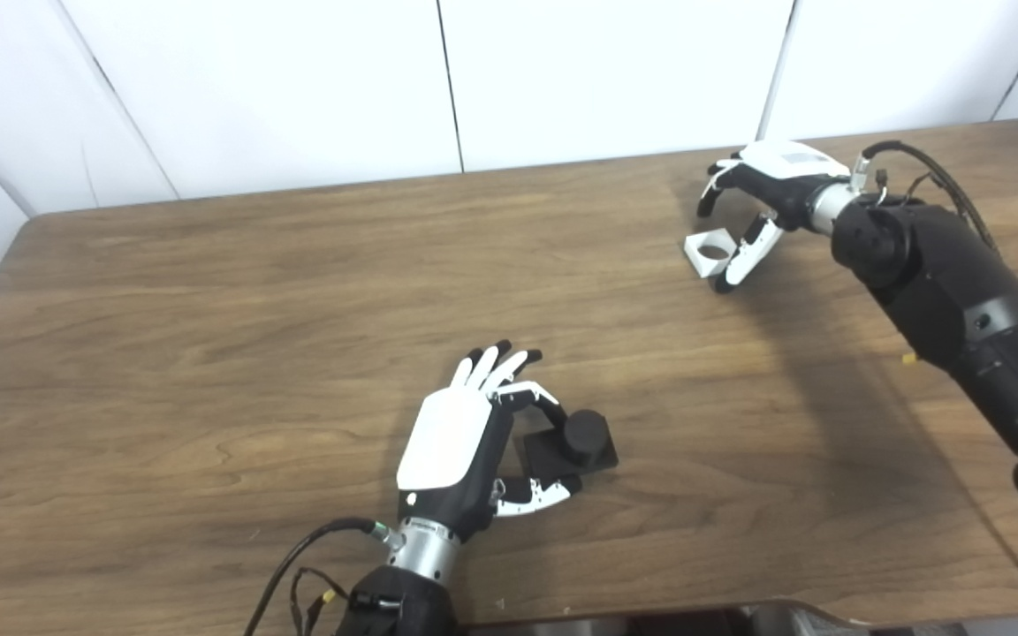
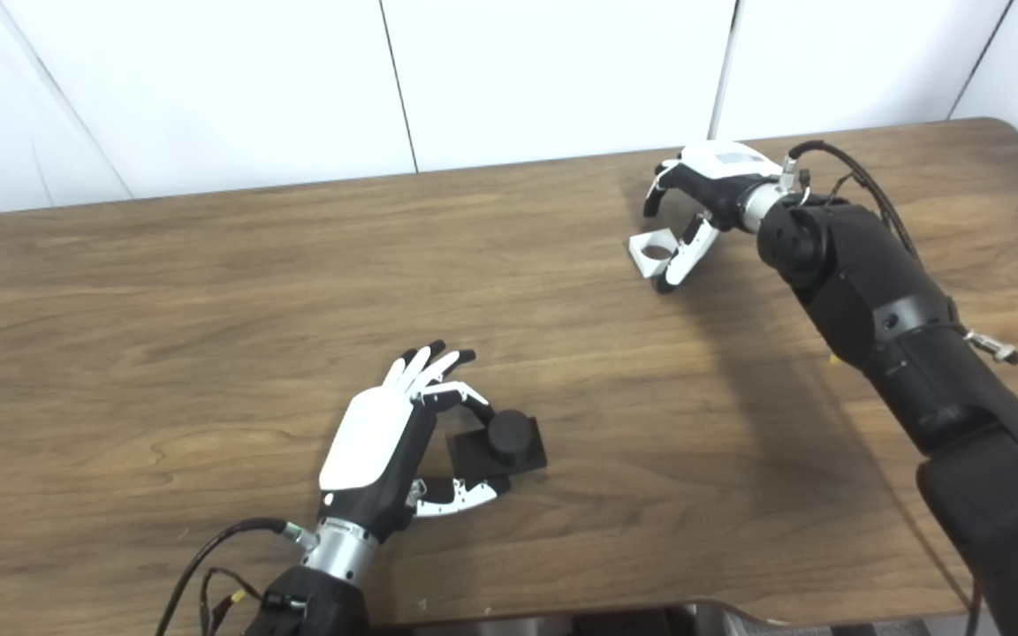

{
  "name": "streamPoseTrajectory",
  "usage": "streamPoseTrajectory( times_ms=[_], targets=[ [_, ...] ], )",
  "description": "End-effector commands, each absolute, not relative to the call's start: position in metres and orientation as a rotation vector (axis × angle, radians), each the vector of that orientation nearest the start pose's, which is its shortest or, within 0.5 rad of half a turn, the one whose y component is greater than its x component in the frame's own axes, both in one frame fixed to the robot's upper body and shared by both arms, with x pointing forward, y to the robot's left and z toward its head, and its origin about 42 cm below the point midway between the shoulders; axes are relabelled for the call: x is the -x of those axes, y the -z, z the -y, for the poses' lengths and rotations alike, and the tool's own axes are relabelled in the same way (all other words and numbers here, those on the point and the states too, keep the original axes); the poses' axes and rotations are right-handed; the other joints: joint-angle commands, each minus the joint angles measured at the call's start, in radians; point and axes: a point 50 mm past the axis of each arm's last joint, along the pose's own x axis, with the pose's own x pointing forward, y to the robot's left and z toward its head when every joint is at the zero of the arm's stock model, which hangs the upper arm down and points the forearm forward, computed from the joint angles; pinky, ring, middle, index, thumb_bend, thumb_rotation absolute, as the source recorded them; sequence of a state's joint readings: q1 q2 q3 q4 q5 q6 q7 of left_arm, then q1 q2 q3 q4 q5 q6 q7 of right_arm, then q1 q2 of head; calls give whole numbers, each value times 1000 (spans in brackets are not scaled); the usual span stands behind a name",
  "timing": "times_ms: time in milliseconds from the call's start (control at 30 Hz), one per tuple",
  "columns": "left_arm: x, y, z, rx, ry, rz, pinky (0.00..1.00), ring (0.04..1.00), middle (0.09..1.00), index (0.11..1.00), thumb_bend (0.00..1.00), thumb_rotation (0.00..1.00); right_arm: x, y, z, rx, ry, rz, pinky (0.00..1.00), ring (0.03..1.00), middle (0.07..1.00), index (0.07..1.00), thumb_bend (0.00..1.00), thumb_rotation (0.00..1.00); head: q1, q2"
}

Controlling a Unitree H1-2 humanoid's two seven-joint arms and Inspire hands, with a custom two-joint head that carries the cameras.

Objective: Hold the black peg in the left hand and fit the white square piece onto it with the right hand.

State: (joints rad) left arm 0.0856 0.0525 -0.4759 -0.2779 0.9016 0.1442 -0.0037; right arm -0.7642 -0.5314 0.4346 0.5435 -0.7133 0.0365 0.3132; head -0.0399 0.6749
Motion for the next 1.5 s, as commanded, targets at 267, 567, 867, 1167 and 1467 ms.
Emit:
streamPoseTrajectory(
  times_ms=[267,567,867,1167,1467],
  targets=[
    [-229,-138,-104,-873,291,230,1000,987,914,495,502,73,-505,-243,291,1496,-376,3,923,987,920,641,849,235,-1,6],
    [-228,-139,-104,-869,291,228,1000,988,914,495,501,74,-504,-244,291,1468,-383,24,917,986,906,609,848,204,-1,9],
    [-229,-140,-103,-873,286,233,1000,984,910,495,502,71,-503,-245,292,1460,-383,58,905,973,892,490,528,147,-2,10],
    [-229,-140,-103,-877,284,230,1000,983,909,495,502,72,-503,-243,292,1463,-383,57,902,972,889,488,526,145,-1,7],
    [-229,-141,-104,-880,284,229,1000,986,910,495,502,71,-502,-240,294,1459,-383,53,896,972,890,489,526,146,-2,2]
  ],
)
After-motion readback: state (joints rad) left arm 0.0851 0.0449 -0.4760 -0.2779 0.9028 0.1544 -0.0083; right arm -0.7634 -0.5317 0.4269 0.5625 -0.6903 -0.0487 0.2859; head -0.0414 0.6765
